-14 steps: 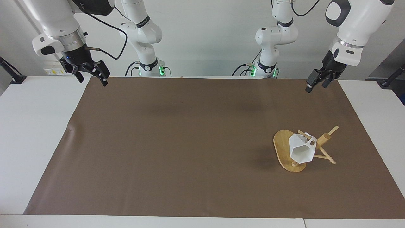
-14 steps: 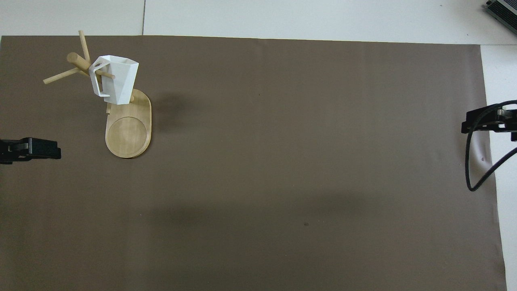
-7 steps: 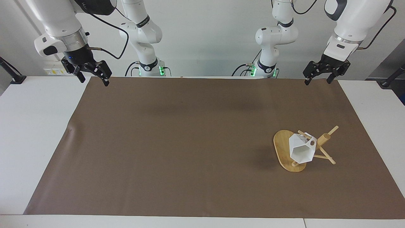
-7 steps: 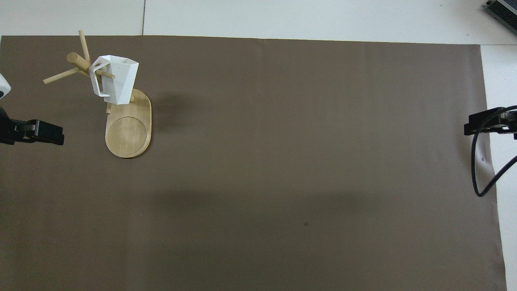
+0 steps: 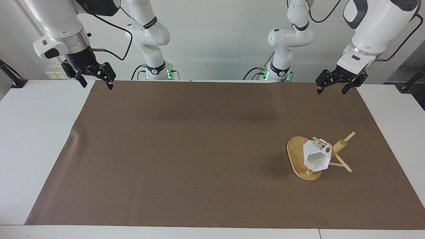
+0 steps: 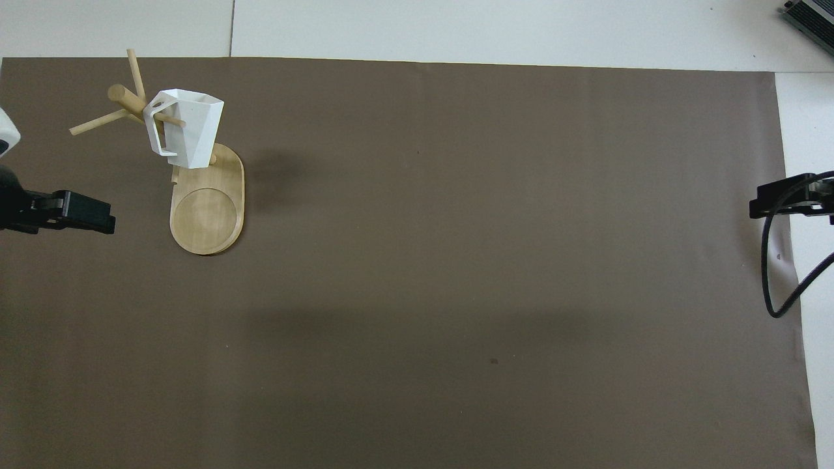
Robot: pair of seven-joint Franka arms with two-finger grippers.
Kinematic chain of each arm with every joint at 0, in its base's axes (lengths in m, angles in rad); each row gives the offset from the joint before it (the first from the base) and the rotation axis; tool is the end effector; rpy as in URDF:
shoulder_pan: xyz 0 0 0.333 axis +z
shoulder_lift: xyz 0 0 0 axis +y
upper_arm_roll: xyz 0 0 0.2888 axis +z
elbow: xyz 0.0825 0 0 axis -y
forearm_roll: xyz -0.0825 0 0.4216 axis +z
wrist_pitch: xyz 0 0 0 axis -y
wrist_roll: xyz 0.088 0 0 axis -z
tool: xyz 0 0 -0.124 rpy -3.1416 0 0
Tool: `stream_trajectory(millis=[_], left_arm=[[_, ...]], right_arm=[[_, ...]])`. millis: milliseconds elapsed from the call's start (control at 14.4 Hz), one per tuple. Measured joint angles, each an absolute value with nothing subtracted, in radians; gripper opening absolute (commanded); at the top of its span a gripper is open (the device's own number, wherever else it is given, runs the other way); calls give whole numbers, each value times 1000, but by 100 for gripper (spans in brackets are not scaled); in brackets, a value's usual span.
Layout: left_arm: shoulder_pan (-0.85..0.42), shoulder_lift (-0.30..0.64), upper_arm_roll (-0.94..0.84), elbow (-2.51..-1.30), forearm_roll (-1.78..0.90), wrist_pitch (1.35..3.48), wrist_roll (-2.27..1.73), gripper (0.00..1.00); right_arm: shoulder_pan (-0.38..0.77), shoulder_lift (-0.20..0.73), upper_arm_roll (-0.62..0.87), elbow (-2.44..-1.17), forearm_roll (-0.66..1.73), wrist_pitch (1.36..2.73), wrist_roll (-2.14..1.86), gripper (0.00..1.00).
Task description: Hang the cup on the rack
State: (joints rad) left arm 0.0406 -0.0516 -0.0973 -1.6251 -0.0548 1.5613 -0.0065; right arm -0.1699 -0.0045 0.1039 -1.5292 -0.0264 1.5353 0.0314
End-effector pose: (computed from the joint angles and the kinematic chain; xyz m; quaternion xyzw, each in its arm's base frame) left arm 0.5745 -0.0406 0.5820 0.9994 -0.0251 -0.0070 0.0247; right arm 0.5864 -0.0420 0.6010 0.9987 -0.0492 0.0051 0.0135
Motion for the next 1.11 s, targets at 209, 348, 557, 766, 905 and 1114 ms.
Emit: stream_trajectory(millis=[209,348,557,766,905,1114], left_arm=[[40,-54,-88,-1586,-58,1542,-1,100],[38,-55,-92,-1578,-34,1524,13,100],[37,-55,-93,-1576,-27,1525,20,100],[37,-56,-94,-1576,-27,1525,21,100],[37,-57,-95,-1576,-27,1525,21,100],[37,-59,-95,-1576,-27,1525,21,100]], right_arm=[[-170,-5,104,-1529,-26,1535,31,100],[-170,-5,104,-1529,-26,1535,31,100],[-170,-5,104,-1529,-26,1535,31,100],[-170,-5,104,-1529,-26,1535,31,100],[-170,-5,104,-1529,-26,1535,31,100],[-170,-5,104,-1529,-26,1535,31,100]])
